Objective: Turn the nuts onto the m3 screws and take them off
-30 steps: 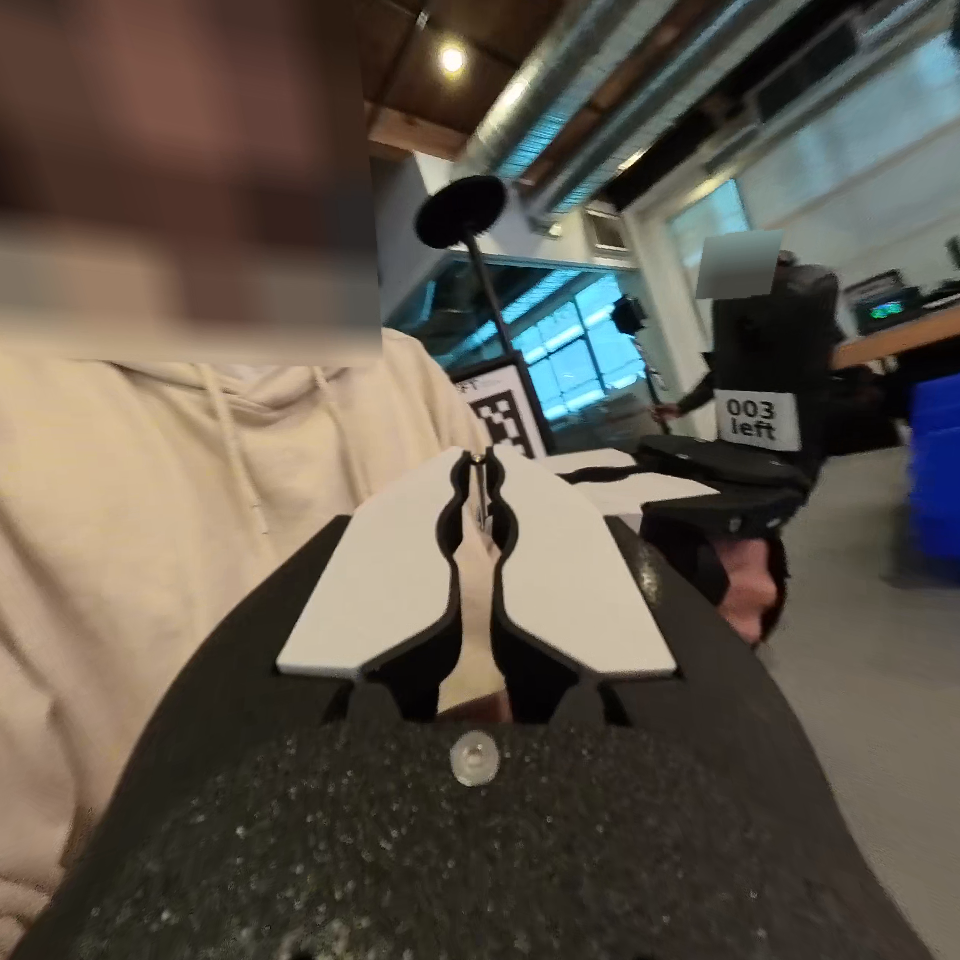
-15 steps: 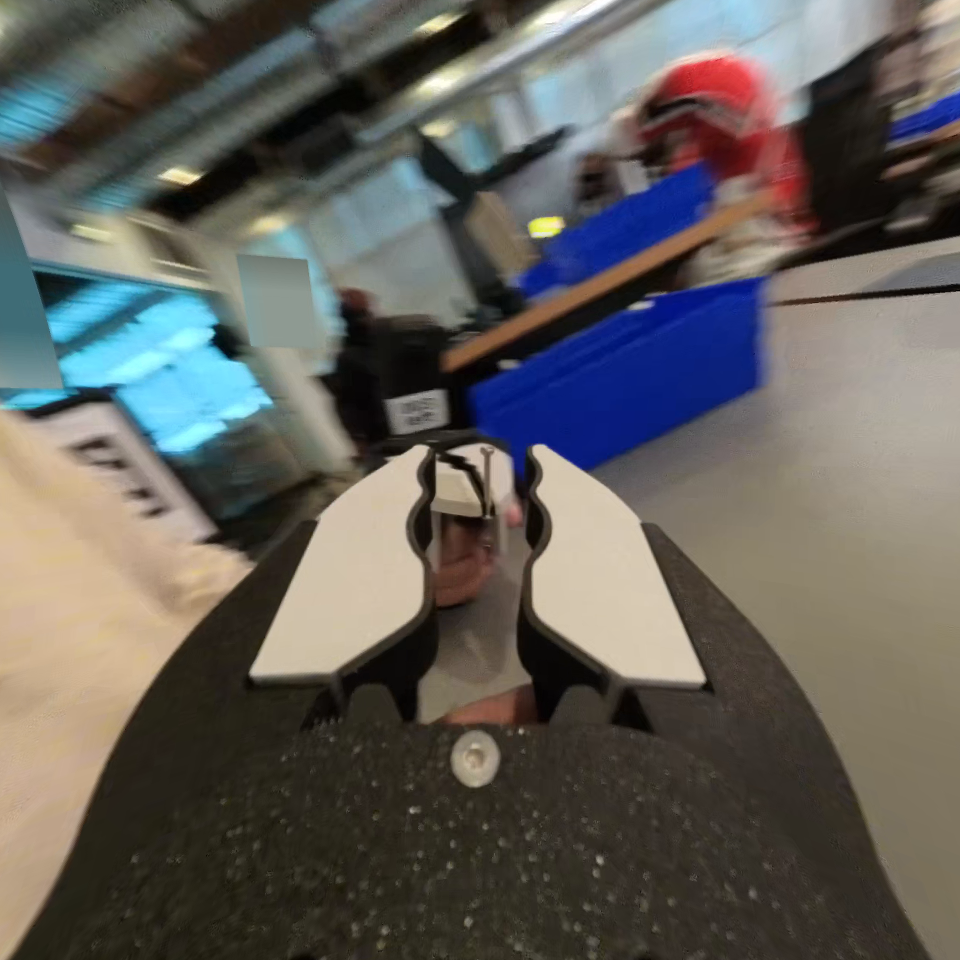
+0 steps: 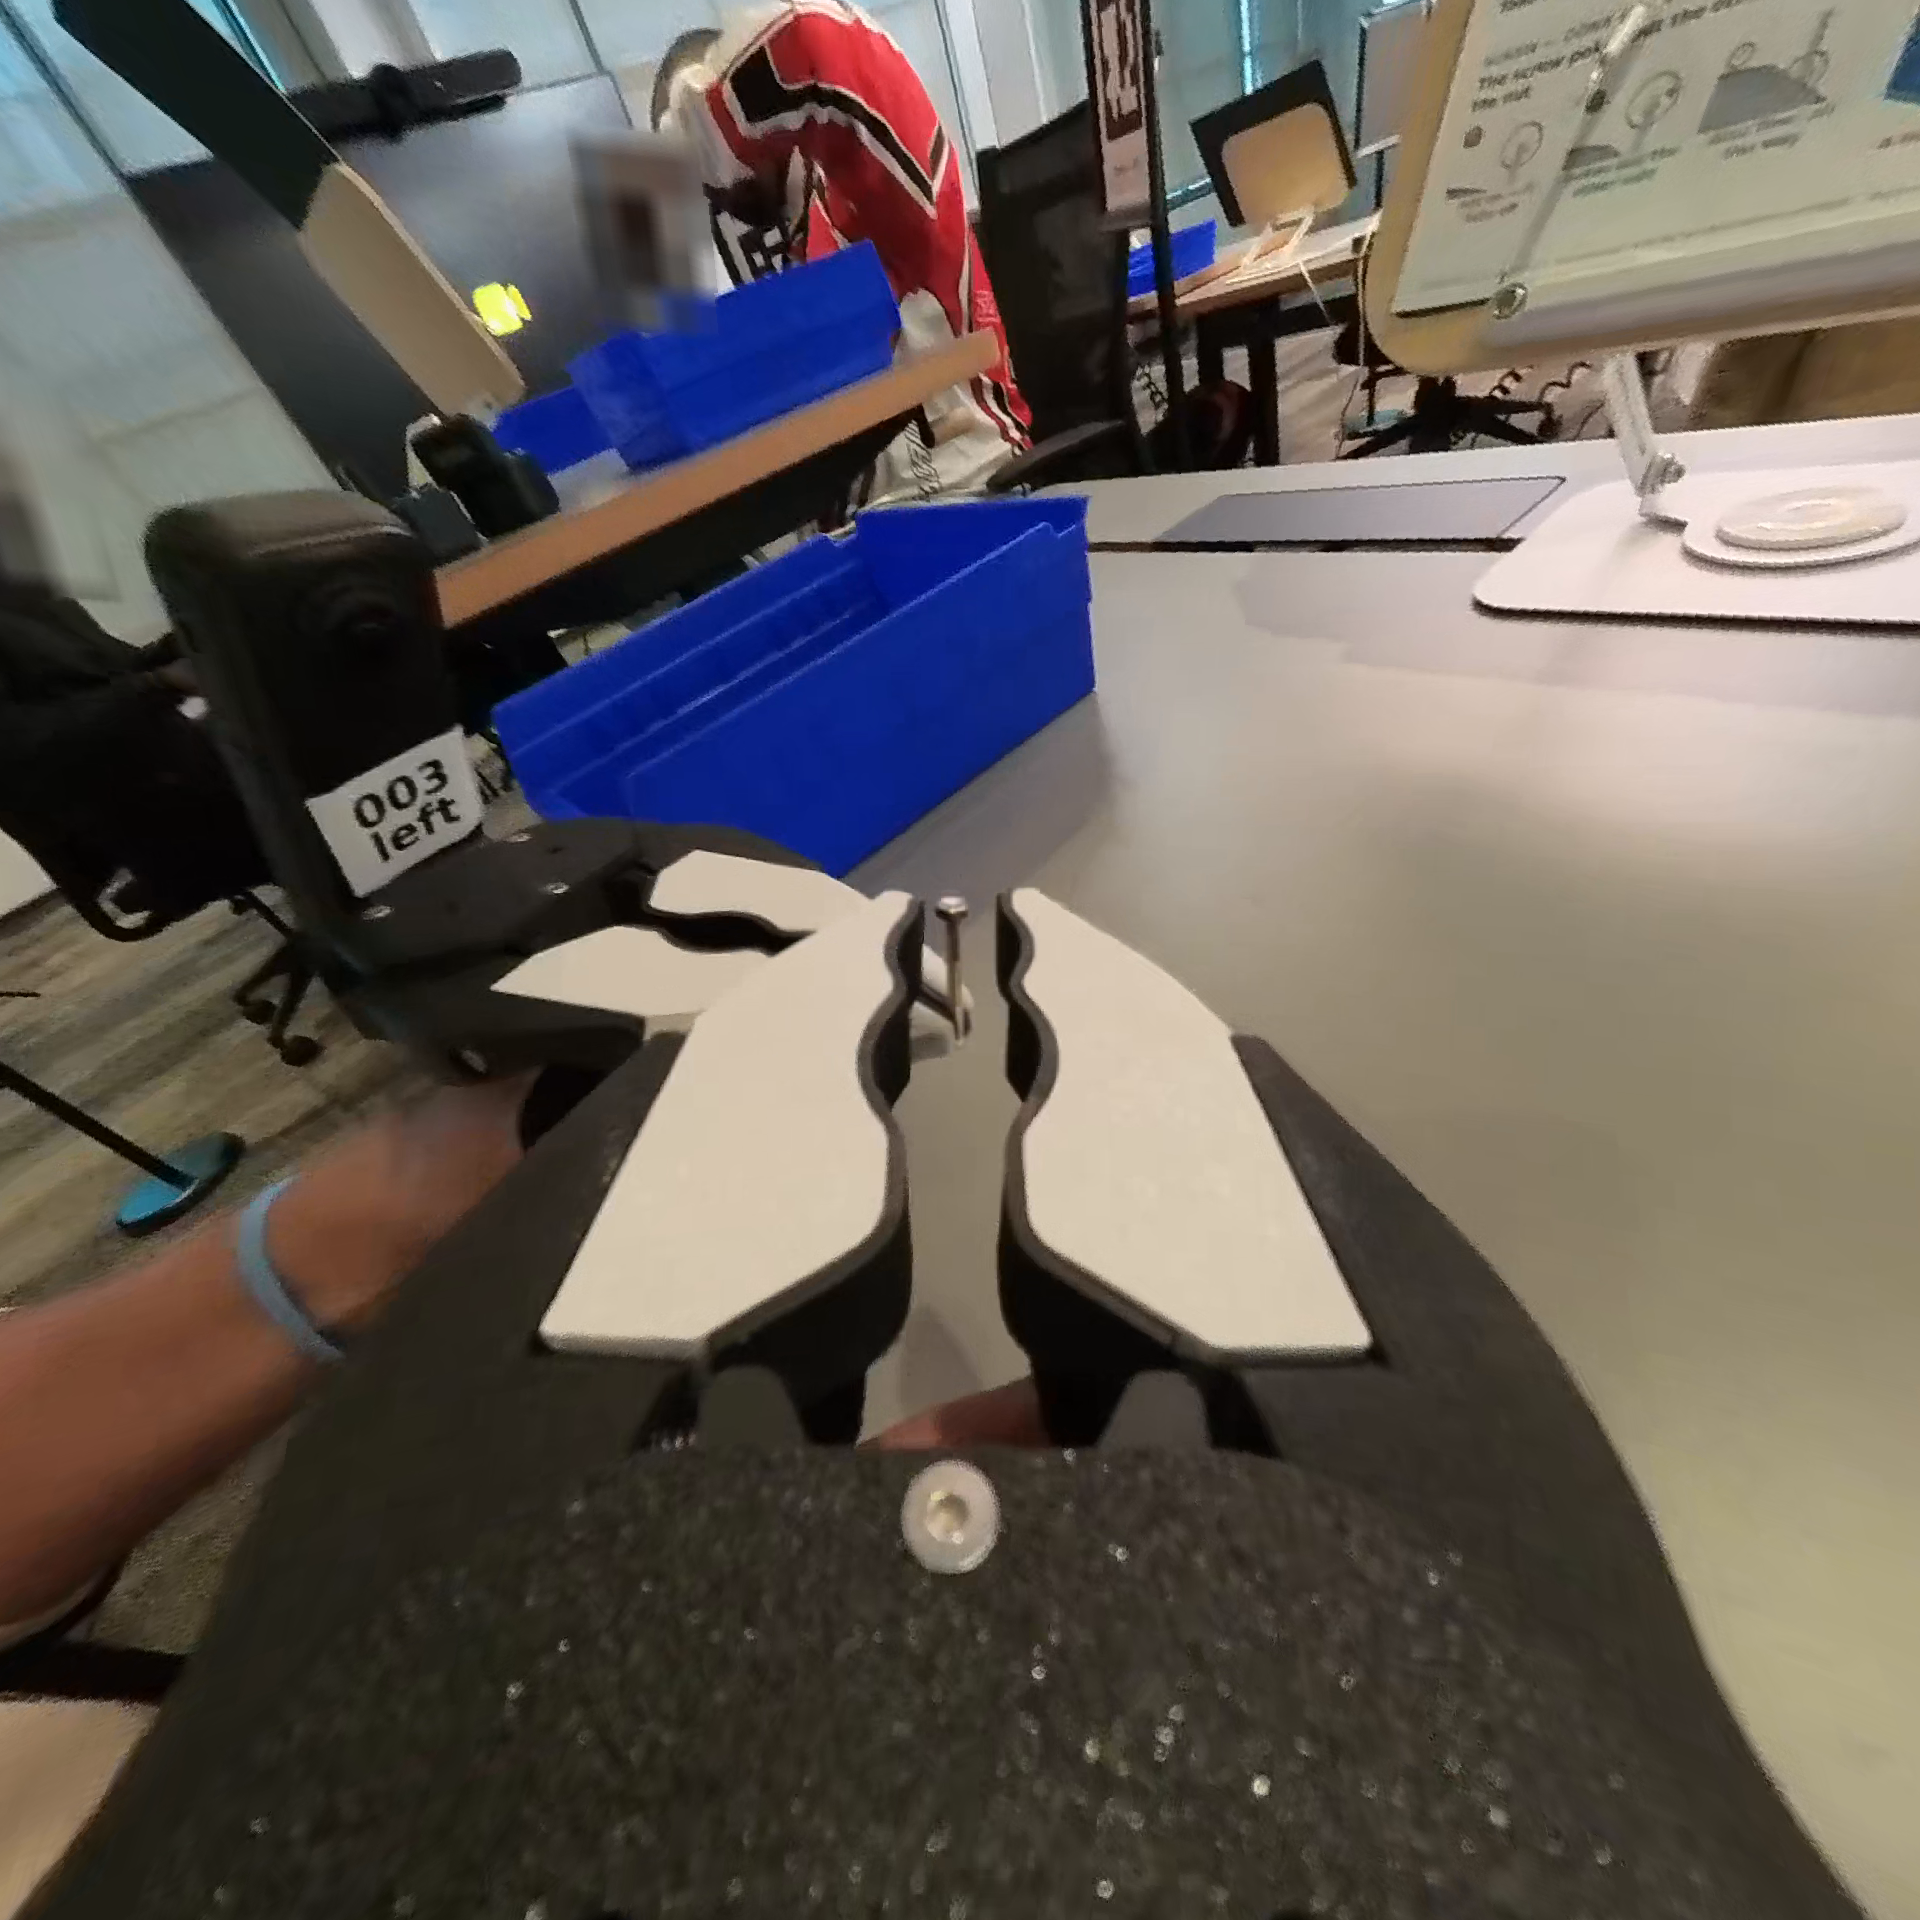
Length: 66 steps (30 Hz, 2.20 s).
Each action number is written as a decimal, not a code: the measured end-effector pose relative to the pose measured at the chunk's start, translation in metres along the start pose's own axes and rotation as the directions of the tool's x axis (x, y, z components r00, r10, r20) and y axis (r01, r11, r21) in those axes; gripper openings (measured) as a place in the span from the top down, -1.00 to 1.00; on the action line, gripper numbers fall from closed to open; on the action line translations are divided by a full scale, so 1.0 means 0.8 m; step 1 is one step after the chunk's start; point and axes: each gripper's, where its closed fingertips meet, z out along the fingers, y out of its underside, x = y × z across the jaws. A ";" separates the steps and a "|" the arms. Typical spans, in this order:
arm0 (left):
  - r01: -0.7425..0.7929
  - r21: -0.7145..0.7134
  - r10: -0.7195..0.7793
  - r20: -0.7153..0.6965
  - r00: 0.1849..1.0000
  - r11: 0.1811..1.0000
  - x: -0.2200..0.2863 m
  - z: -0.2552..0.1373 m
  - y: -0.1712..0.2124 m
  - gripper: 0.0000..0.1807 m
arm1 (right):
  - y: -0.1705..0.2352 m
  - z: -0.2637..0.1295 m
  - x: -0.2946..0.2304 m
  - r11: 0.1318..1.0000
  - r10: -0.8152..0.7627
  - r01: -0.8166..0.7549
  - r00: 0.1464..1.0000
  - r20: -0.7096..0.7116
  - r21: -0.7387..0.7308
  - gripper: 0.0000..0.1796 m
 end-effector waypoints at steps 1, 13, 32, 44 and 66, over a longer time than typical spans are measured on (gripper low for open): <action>-0.003 -0.001 0.003 -0.003 1.000 1.000 0.001 0.000 0.000 0.98 | -0.001 -0.001 -0.001 1.000 0.005 -0.005 1.000 0.006 0.002 0.91; 0.181 0.047 -0.155 -0.336 0.929 0.982 0.047 -0.018 -0.024 0.98 | -0.023 -0.032 -0.043 0.992 0.101 -0.125 0.846 0.523 0.011 0.95; 0.434 -0.010 -0.305 -0.726 0.617 0.901 0.108 -0.044 -0.047 0.99 | -0.039 -0.081 -0.088 0.905 0.238 -0.388 0.127 0.963 -0.172 0.94; 0.301 0.060 -0.254 -0.399 0.881 0.952 0.039 -0.026 -0.029 0.99 | -0.022 -0.024 -0.032 0.948 0.243 -0.316 0.671 0.700 -0.026 0.67; 0.168 0.044 -0.140 -0.375 0.916 0.985 0.047 -0.032 -0.025 0.98 | -0.015 -0.030 -0.057 0.995 0.098 -0.099 0.766 0.636 -0.034 0.95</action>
